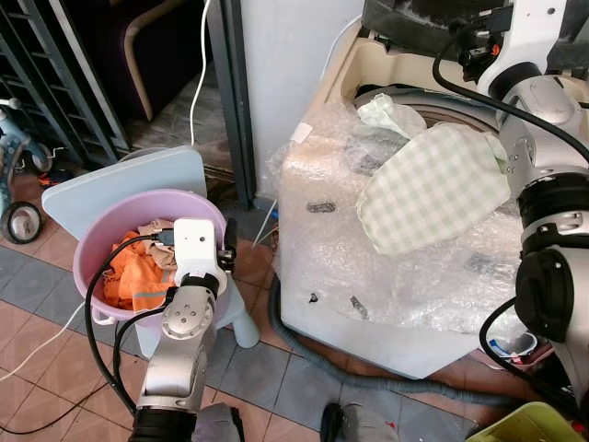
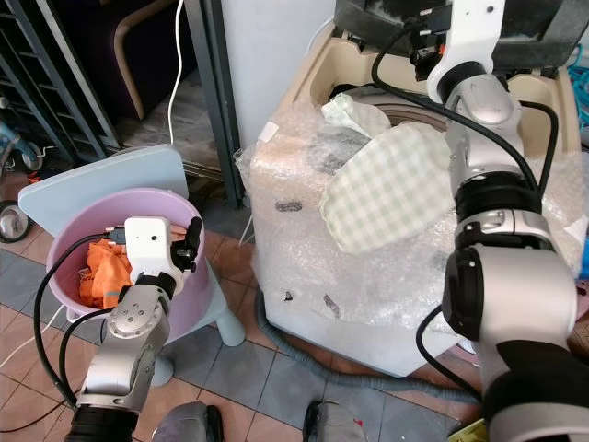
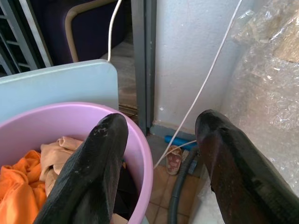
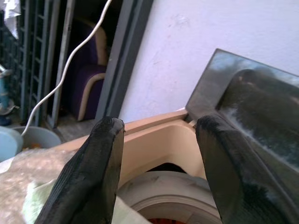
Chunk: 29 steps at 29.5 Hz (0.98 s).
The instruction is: Clothes washing
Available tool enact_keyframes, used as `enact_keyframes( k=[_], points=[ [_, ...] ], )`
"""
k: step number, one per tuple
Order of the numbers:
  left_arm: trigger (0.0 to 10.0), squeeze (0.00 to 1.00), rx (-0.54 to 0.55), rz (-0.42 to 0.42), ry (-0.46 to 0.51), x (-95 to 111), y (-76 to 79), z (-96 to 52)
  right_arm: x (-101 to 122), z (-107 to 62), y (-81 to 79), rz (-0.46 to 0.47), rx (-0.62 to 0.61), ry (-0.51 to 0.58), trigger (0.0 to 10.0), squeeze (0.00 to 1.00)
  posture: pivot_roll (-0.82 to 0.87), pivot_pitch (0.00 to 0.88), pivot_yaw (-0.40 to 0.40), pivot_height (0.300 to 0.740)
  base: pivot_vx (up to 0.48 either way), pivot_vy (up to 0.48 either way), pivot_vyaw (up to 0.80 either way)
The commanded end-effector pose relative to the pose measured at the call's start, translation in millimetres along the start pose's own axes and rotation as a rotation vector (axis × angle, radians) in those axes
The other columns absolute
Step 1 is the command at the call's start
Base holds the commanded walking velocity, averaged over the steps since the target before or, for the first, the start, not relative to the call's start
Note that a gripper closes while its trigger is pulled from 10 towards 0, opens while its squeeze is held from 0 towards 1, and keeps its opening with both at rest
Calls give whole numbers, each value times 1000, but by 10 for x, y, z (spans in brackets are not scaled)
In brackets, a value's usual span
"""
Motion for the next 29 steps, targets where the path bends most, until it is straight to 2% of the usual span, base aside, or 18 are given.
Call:
enact_keyframes(
  k=[1, 2, 3, 4, 5, 7, 10, 11, 12, 13, 14, 15, 16, 18, 22, 23, 24, 29],
  points=[
    [10000, 0, 7, 11, -5, -19, -12, -10, -6, -110, -10, -41, 103, -40, 10000, 1000, -28, 49, -24, 740, 0, 0, 0],
    [10000, 0, 4, 12, -7, -25, -9, -10, -81, -200, 8, -93, 135, -83, 10000, 1000, -33, 49, -22, 740, 0, 0, 0],
    [10000, 0, -8, 12, -5, -20, 10, -3, -237, -402, 78, -168, 183, -178, 10000, 1000, -42, 51, -16, 740, 0, 0, 0],
    [10000, 0, -12, 11, -3, -12, 19, 5, -276, -478, 125, -183, 188, -208, 10000, 1000, -47, 51, -12, 740, 0, 0, 0],
    [10000, 0, -12, 11, -3, -12, 19, 5, -276, -478, 125, -183, 188, -208, 10000, 1000, -47, 51, -12, 740, 0, 0, 0],
    [10000, 0, -23, 10, 5, 17, 43, 38, -235, -698, 318, -194, 160, -243, 10000, 1000, -54, 51, -5, 740, 0, 0, 0],
    [10000, 0, -26, 10, 8, 24, 40, 51, -214, -894, 445, -225, 157, -304, 10000, 1000, -55, 49, -1, 740, 0, 0, 0],
    [10000, 0, -26, 10, 8, 24, 40, 51, -214, -894, 445, -225, 157, -304, 10000, 1000, -55, 49, -1, 740, 0, 0, 0],
    [10000, 0, -26, 10, 8, 21, 34, 45, -228, -1039, 512, -225, 170, -361, 10000, 1000, -54, 49, 0, 740, 0, 0, 0],
    [10000, 0, -26, 11, 7, 17, 31, 39, -252, -1132, 547, -216, 186, -403, 10000, 192, -54, 50, 0, 740, 0, 0, 0],
    [10000, 0, -26, 11, 6, 15, 30, 37, -260, -1159, 552, -216, 193, -416, 10000, 192, -55, 50, 1, 740, 0, 0, 0],
    [10000, 0, -26, 11, 6, 13, 30, 35, -270, -1183, 556, -217, 200, -428, 10000, 39, -57, 50, 1, 740, 0, 0, 0],
    [10000, 0, -27, 11, 6, 11, 30, 33, -292, -1211, 559, -213, 208, -448, 10000, 0, -58, 51, 0, 740, 0, 0, 0],
    [10000, 0, -31, 11, 4, 4, 41, 30, -419, -1289, 511, -195, 258, -518, 10000, 0, -62, 53, -1, 740, 0, 0, 0],
    [10000, 0, -34, 9, 4, 8, 60, 38, -540, -1297, 459, -195, 274, -549, 10000, 0, -62, 54, -2, 740, 0, 0, 0],
    [10000, 0, -35, 8, 5, 12, 68, 41, -558, -1297, 431, -184, 285, -550, 4078, 0, -58, 55, -2, 740, 0, 0, 0],
    [10000, 0, -36, 7, 8, 21, 77, 44, -605, -1275, 390, -153, 288, -552, 0, 0, -53, 55, -4, 740, 0, 0, 0],
    [10000, 0, -26, 12, 6, 8, 35, 37, -666, -1198, 353, -141, 265, -533, 0, 0, -44, 56, -9, 740, 0, 0, 0]
  ],
)
Point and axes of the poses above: a point about 5 cm out from each wrist's last joint towards the gripper, its own z axis pointing out of the wrist towards the gripper, its own x axis along the axis of the wrist's last joint, y = z × x, the point moved 3 cm from there along z, pointing out of the wrist towards the gripper, and after that the axes turned 10 degrees about z, right-handed, at the moved point
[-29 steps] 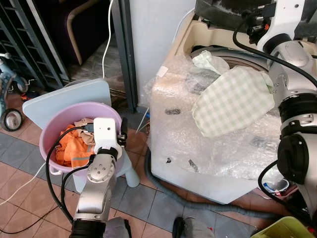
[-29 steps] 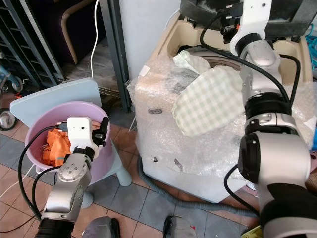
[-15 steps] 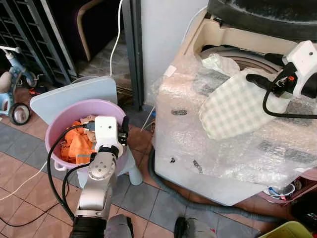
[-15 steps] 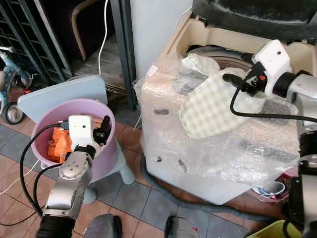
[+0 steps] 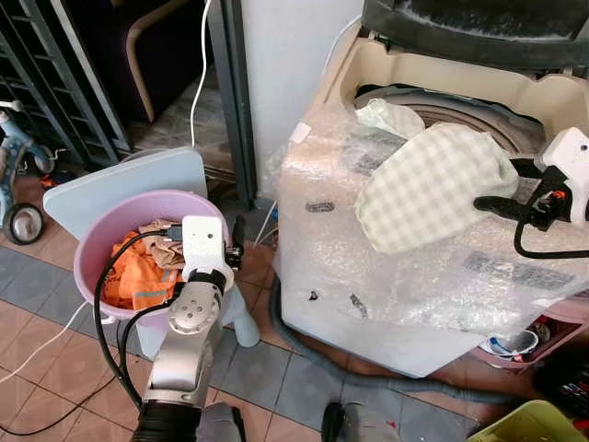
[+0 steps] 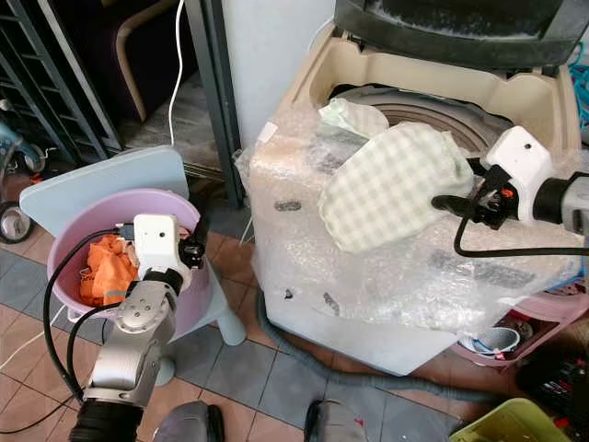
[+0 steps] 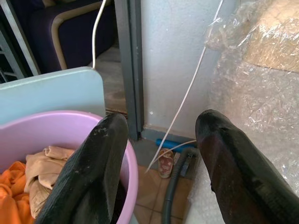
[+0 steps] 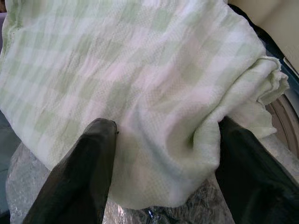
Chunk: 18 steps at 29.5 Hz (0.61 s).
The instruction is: Clothes washing
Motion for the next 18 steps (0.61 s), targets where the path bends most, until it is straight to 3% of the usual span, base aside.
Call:
enact_keyframes(
  k=[1, 7, 18],
  points=[
    [10000, 0, 1, 7, -6, -25, -17, -13, 60, 29, 18, -22, -20, 14, 0, 0, -44, 56, -9, 740, 0, 0, 0],
    [10000, 0, 8, 10, -6, -23, -26, -19, 228, 157, 139, 22, -158, 133, 0, 0, -39, 56, -13, 740, 0, 0, 0],
    [10000, 0, 6, 13, -7, -22, -17, -13, 175, 241, 63, 55, -95, 99, 0, 0, -36, 56, -22, 740, 0, 0, 0]
  ],
)
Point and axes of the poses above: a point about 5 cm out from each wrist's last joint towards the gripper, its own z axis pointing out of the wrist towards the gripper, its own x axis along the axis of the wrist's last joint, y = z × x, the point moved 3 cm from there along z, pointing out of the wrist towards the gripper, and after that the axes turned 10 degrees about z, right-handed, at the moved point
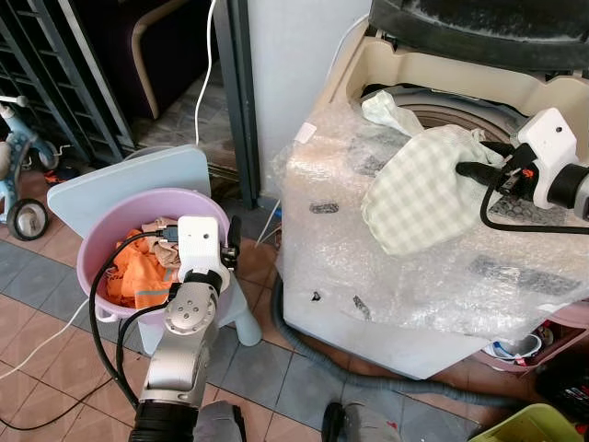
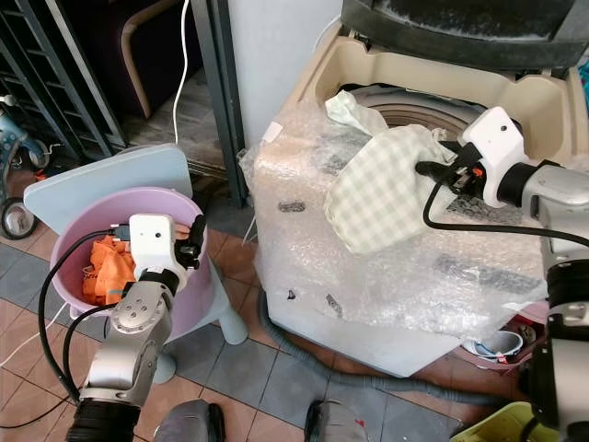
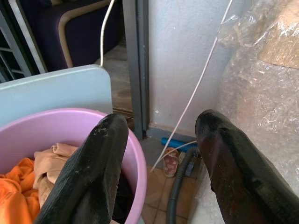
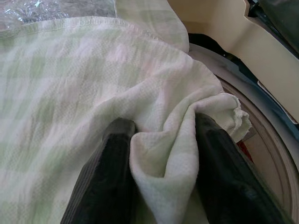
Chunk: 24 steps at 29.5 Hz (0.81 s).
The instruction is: Clothes washing
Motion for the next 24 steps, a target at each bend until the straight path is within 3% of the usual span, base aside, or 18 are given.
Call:
enact_keyframes(
  k=[1, 5, 10, 14, 19, 21, 22, 23, 24],
  points=[
    [10000, 0, 1, 11, -5, -16, -2, -10, -9, 4, 0, 11, 16, -24, 0, 0, -36, 55, -21, 740, 0, 0, 0],
    [10000, 0, 1, 13, -5, -13, -6, 1, -30, 77, -11, 52, 9, -36, 0, 0, -42, 55, -16, 740, 0, 0, 0],
    [10000, 0, -2, 12, -5, -8, 9, 19, 122, 241, 89, 152, -108, 41, 0, 0, -49, 54, -8, 740, 0, 0, 0],
    [10000, 0, -6, 11, -2, 8, 27, 37, 443, 351, 350, 270, -414, 168, 0, 0, -43, 53, -7, 740, 0, 0, 0],
    [10000, 0, 9, 8, 1, 20, 13, 40, 892, 266, 539, 380, -589, 407, 0, 0, -33, 52, -10, 740, 0, 0, 0],
    [10000, 0, 14, 8, 0, 17, -2, 35, 1062, 220, 576, 361, -635, 481, 0, 0, -30, 52, -12, 740, 0, 0, 0],
    [10000, 0, 18, 9, -1, 9, -13, 27, 1197, 233, 550, 258, -642, 490, 5843, 0, -26, 52, -15, 740, 0, 0, 0],
    [10000, 0, 18, 9, -1, 9, -13, 27, 1197, 233, 550, 258, -642, 490, 5843, 0, -26, 52, -15, 740, 0, 0, 0],
    [10000, 0, 19, 10, -1, 6, -16, 25, 1252, 245, 527, 195, -649, 492, 10000, 0, -26, 52, -15, 740, 0, 0, 0]
  ],
)
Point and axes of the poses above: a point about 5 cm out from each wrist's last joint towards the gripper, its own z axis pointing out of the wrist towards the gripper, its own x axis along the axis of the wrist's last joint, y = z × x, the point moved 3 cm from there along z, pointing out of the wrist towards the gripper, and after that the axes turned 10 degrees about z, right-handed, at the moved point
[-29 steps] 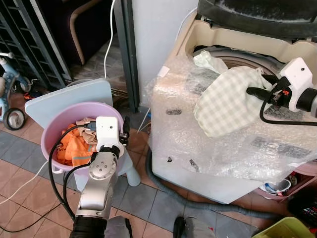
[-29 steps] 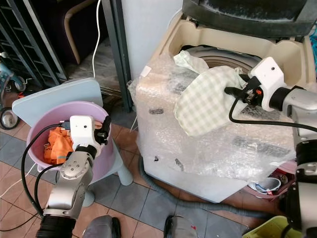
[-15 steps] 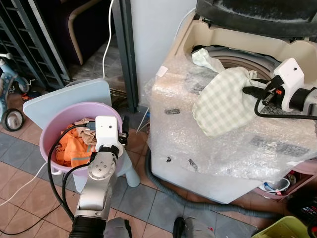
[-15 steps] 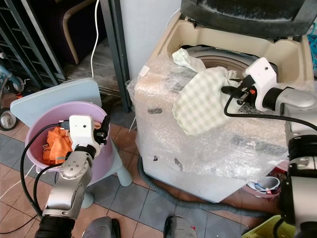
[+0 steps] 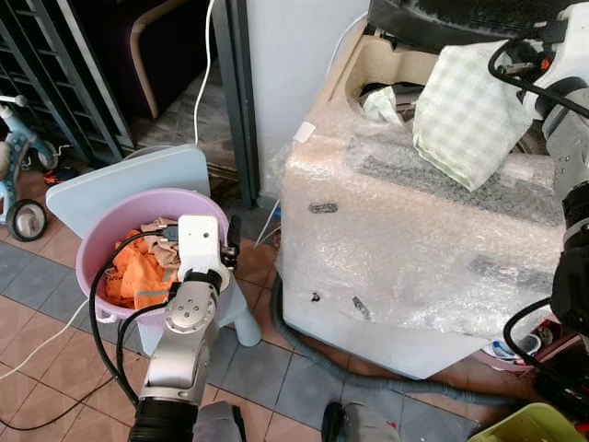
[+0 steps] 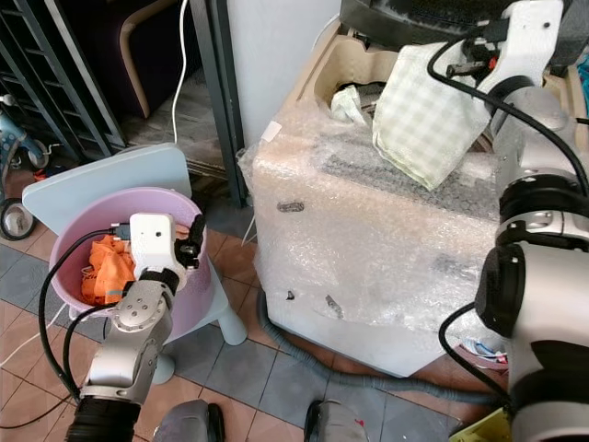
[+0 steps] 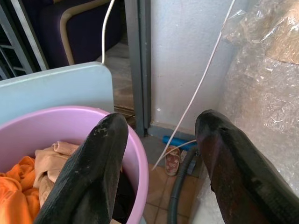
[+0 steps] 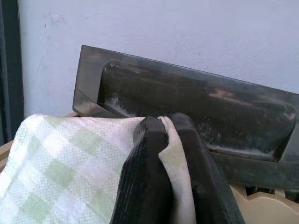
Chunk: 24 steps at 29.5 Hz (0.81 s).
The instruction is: Clothes washing
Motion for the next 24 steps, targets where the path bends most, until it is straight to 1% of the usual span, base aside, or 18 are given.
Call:
enact_keyframes(
  k=[1, 2, 4, 6, 8, 11, 12, 13, 14, 17, 18, 19, 20, 22, 23, 24],
  points=[
    [10000, 0, 8, 11, 4, 12, -6, 0, 90, 32, -78, -71, 15, 42, 10000, 0, -27, 53, -16, 740, 0, 0, 0],
    [10000, 0, 9, 11, 4, 12, -8, -2, 86, 22, -112, -136, 25, 63, 10000, 1000, -29, 56, -14, 740, 0, 0, 0],
    [10000, 0, 9, 9, 3, 12, -1, -3, 31, 4, -108, -191, 23, 50, 10000, 1000, -34, 57, -11, 740, 0, 0, 0],
    [10000, 0, 4, 9, 3, 12, 10, -2, -4, -20, -89, -270, 19, 46, 10000, 1000, -40, 59, -6, 740, 0, 0, 0],
    [10000, 0, -2, 10, 3, 9, 17, 0, -28, -36, -75, -309, 20, 44, 10000, 1000, -42, 58, -4, 740, 0, 0, 0],
    [10000, 0, -6, 11, 3, 10, 18, 6, -69, -46, -60, -293, 25, 25, 10000, 1000, -48, 59, -1, 740, 0, 0, 0],
    [10000, 0, -8, 12, 4, 14, 19, 13, -80, -55, -44, -308, 24, 21, 10000, 1000, -51, 58, 2, 740, 0, 0, 0],
    [10000, 0, -10, 12, 5, 17, 20, 19, -85, -63, -31, -306, 24, 24, 10000, 1000, -51, 58, 2, 740, 0, 0, 0],
    [10000, 0, -12, 12, 9, 32, 20, 32, -52, -73, -42, -288, 36, 58, 10000, 1000, -49, 58, 4, 740, 0, 0, 0],
    [10000, 0, -3, 5, 25, 62, 8, 35, -32, -93, -165, -273, 95, 116, 10000, 1000, -50, 59, 4, 740, 0, 0, 0],
    [10000, 0, -3, 5, 25, 62, 8, 35, -32, -93, -165, -273, 95, 116, 10000, 1000, -50, 59, 4, 740, 0, 0, 0],
    [10000, 0, 3, -3, 32, 72, 1, 27, -60, -111, -232, -273, 126, 128, 10000, 1000, -51, 59, 4, 740, 0, 0, 0],
    [10000, 0, 5, -6, 38, 80, -2, 19, -99, -138, -297, -280, 153, 140, 10000, 1000, -52, 61, 1, 740, 0, 0, 0],
    [10000, 0, 8, -6, 39, 74, -3, 3, -211, -237, -443, -329, 216, 174, 10000, 1000, -52, 60, -7, 740, 0, 0, 0],
    [10000, 0, 9, -5, 36, 65, 3, -1, -296, -315, -505, -332, 234, 193, 10000, 1000, -48, 58, -15, 740, 0, 0, 0],
    [10000, 0, 15, -12, 30, 59, 1, -2, -348, -353, -526, -312, 225, 196, 10000, 1000, -46, 61, -15, 740, 0, 0, 0]
  ],
)
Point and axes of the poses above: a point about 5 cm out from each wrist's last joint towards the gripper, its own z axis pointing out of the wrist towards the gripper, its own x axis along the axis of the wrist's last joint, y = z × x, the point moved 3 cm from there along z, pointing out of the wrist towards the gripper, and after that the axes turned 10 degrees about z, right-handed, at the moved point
